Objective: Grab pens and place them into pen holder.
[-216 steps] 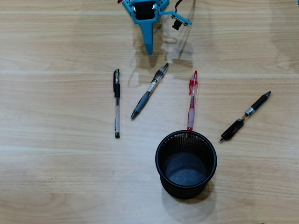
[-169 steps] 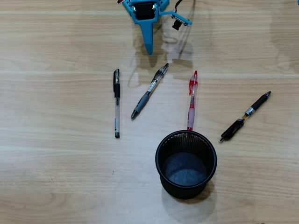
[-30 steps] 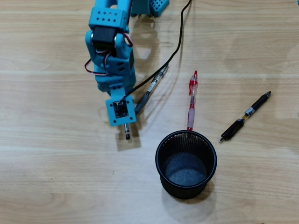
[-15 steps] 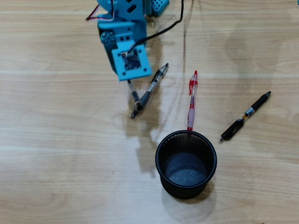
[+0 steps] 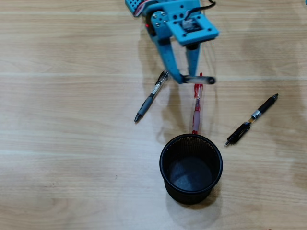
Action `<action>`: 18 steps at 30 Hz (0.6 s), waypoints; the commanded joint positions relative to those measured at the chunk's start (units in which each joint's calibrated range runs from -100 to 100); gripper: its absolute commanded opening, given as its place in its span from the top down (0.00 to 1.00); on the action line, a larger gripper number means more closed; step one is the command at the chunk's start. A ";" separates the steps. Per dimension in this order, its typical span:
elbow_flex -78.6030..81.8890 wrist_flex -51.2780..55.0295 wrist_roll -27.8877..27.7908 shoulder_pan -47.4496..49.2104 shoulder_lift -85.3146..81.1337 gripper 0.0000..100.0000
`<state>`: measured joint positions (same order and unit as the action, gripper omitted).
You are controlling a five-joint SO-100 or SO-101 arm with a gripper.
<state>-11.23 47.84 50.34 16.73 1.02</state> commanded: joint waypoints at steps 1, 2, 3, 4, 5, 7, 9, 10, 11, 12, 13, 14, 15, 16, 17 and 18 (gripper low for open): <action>-4.59 -11.03 0.89 2.01 2.30 0.98; -5.40 -12.58 1.05 2.19 3.22 0.98; -7.38 -14.73 1.20 2.56 5.16 0.98; -8.55 -15.34 1.25 2.56 6.16 0.98; -9.64 -15.77 1.25 2.47 7.09 0.98; -12.52 -15.85 1.25 1.92 8.77 0.98; -14.95 -15.85 1.25 1.10 10.62 0.98; -16.22 -15.94 1.25 0.65 11.79 0.98; -17.39 -16.37 1.25 0.29 13.22 0.98; -18.38 -17.40 1.25 0.11 14.65 0.98; -19.19 -18.87 1.30 -0.44 16.16 0.98; -19.82 -20.67 1.71 -0.71 17.76 0.98; -20.09 -22.65 2.16 -0.98 19.35 0.98; -20.27 -24.72 2.62 -0.98 20.86 0.98; -20.27 -26.70 2.72 -1.35 22.29 0.98; -20.27 -28.51 2.72 -1.71 23.72 0.98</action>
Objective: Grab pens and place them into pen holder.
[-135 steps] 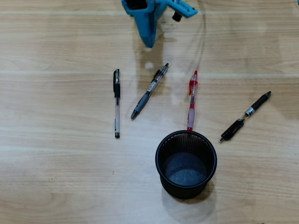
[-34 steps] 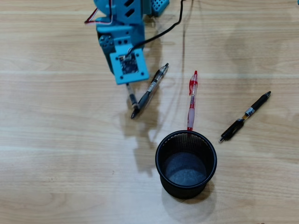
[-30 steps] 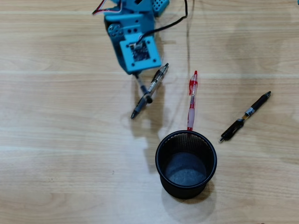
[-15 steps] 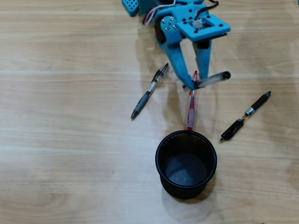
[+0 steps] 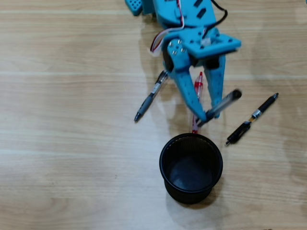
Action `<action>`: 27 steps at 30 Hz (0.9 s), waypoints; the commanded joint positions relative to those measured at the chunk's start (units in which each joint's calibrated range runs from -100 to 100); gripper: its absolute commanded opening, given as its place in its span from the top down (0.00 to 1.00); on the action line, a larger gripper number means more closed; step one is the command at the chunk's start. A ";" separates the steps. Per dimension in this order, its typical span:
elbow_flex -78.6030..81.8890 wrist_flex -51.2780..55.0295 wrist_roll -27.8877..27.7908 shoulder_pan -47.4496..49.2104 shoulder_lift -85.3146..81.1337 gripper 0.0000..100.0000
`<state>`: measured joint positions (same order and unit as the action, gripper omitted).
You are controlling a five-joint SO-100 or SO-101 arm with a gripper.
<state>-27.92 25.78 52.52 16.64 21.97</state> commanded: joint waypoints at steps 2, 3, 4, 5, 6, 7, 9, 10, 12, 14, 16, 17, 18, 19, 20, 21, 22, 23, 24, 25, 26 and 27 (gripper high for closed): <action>-3.58 -8.34 0.54 -2.07 5.21 0.98; -3.58 -8.69 0.54 -2.35 6.21 0.98; -3.58 -8.77 0.54 -2.62 7.22 0.98; -3.58 -8.77 0.54 -2.80 8.23 0.98; -3.58 -8.86 0.59 -2.89 9.07 0.98; -3.58 -8.86 0.59 -2.98 9.99 0.98; -3.58 -8.95 0.59 -3.34 11.67 0.98; -3.67 -8.95 0.59 -3.53 12.43 0.98; -3.67 -8.95 0.59 -3.53 13.61 0.97; -3.67 -9.03 0.59 -3.53 14.45 0.97; -3.67 -9.03 0.59 -3.53 15.12 0.92; -3.67 -9.03 0.59 -3.53 15.12 0.88; -3.67 -9.03 0.59 -3.43 15.12 0.84; -3.76 -9.03 0.59 -3.34 15.03 0.80; -3.76 -9.03 0.59 -3.34 14.95 0.79; -3.76 -9.03 0.59 -3.34 14.70 0.79; -4.12 -9.03 0.59 -3.34 14.45 0.79; -4.57 -8.86 0.54 -3.34 14.36 0.79; -5.20 -8.43 0.44 -3.34 14.28 0.79; -5.84 -8.26 0.34 -3.25 14.19 0.79; -6.56 -8.26 0.29 -3.16 14.19 0.79; -7.37 -8.17 0.24 -3.07 14.03 0.79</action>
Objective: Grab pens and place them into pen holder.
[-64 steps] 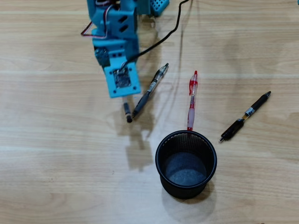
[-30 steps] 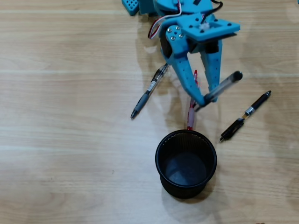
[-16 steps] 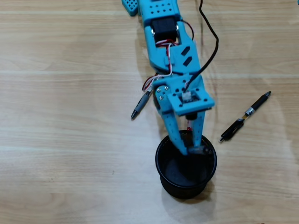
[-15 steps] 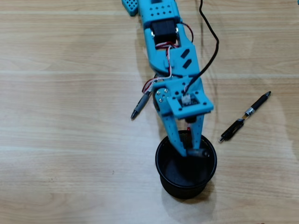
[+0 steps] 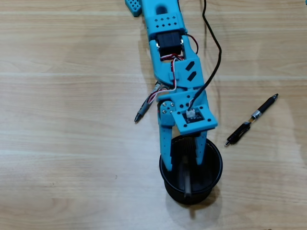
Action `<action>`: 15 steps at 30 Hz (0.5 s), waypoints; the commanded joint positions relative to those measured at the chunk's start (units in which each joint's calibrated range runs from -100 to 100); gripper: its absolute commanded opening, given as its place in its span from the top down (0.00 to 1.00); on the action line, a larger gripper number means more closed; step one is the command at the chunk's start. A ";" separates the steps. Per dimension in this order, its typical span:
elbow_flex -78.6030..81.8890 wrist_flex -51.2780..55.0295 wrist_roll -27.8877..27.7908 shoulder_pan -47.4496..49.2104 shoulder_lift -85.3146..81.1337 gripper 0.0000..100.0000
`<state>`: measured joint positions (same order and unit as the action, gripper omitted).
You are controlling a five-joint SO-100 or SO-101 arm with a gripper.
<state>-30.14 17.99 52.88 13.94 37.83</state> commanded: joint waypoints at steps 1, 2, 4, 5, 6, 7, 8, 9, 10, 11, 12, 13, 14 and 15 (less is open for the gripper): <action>-5.69 0.04 -0.13 -0.18 -2.26 0.79; -6.14 1.59 -0.13 0.00 -3.18 0.79; -6.95 8.05 -0.13 0.09 -5.95 0.80; -7.58 12.36 -0.13 0.09 -7.72 0.81; -8.39 16.92 -0.13 0.09 -9.65 0.84; -9.20 21.65 -0.13 0.00 -11.58 0.88; -9.93 25.96 -0.13 -0.27 -13.43 0.92; -10.56 30.09 -0.13 -0.64 -15.11 0.96; -10.74 33.88 -0.18 -0.82 -16.62 0.99; -10.65 37.50 -0.18 -0.91 -18.13 0.98; -10.47 40.85 -0.18 -0.91 -19.56 0.97; -10.38 43.95 -0.18 -0.91 -20.99 0.97; -10.38 46.88 -0.18 -0.91 -22.33 0.98; -10.38 49.63 -0.18 -0.91 -23.51 0.98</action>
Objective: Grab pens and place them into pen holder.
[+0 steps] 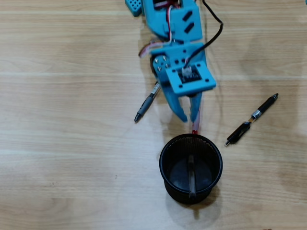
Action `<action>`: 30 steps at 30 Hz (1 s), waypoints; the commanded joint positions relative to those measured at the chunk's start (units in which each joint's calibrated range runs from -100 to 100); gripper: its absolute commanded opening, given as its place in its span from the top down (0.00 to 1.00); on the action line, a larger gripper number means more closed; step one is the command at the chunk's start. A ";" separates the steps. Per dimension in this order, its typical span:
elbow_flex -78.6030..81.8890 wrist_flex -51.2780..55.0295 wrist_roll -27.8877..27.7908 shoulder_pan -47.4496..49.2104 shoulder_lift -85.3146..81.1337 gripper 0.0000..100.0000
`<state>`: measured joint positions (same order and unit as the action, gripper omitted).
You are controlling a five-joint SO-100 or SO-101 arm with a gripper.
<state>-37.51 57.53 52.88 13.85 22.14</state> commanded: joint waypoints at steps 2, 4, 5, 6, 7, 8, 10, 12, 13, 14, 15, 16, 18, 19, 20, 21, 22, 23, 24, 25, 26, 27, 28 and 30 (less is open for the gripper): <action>-3.01 15.53 -0.18 -0.73 -10.17 0.98; -2.92 25.08 -0.18 0.09 -13.53 0.98; -2.92 28.61 -0.18 0.18 -14.45 0.98; -2.92 32.14 -0.13 0.72 -15.38 0.98; -2.83 35.33 -0.08 1.00 -16.30 0.98; -2.74 37.74 -0.08 1.09 -17.14 0.98; -0.39 39.89 -0.08 1.00 -18.99 0.98; 4.65 39.72 -0.08 0.81 -21.59 0.98; 7.54 39.63 -0.03 0.27 -23.27 0.98; 10.60 39.63 0.08 -0.18 -24.87 0.98; 13.40 39.63 0.13 -0.55 -26.46 0.98; 15.83 39.55 0.23 -0.82 -27.98 0.98; 19.98 39.55 0.28 -2.18 -30.83 0.98; 21.78 39.55 0.28 -2.82 -32.18 0.98; 23.49 39.46 0.28 -3.36 -33.35 0.98; 24.93 39.12 0.28 -3.82 -34.36 0.98; 26.37 38.00 0.28 -4.27 -35.12 0.98; 27.82 36.45 0.23 -4.36 -35.62 0.98; 29.26 34.55 0.23 -4.27 -36.12 0.98; 32.23 30.68 0.28 -3.82 -36.29 0.98; 33.77 28.87 0.28 -3.54 -36.29 0.98; 35.21 26.72 0.33 -3.45 -36.29 0.98; 36.65 24.31 0.33 -2.82 -36.12 0.98; 39.44 19.06 0.84 -1.55 -34.78 0.98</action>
<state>-1.46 85.12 52.88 10.69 -11.87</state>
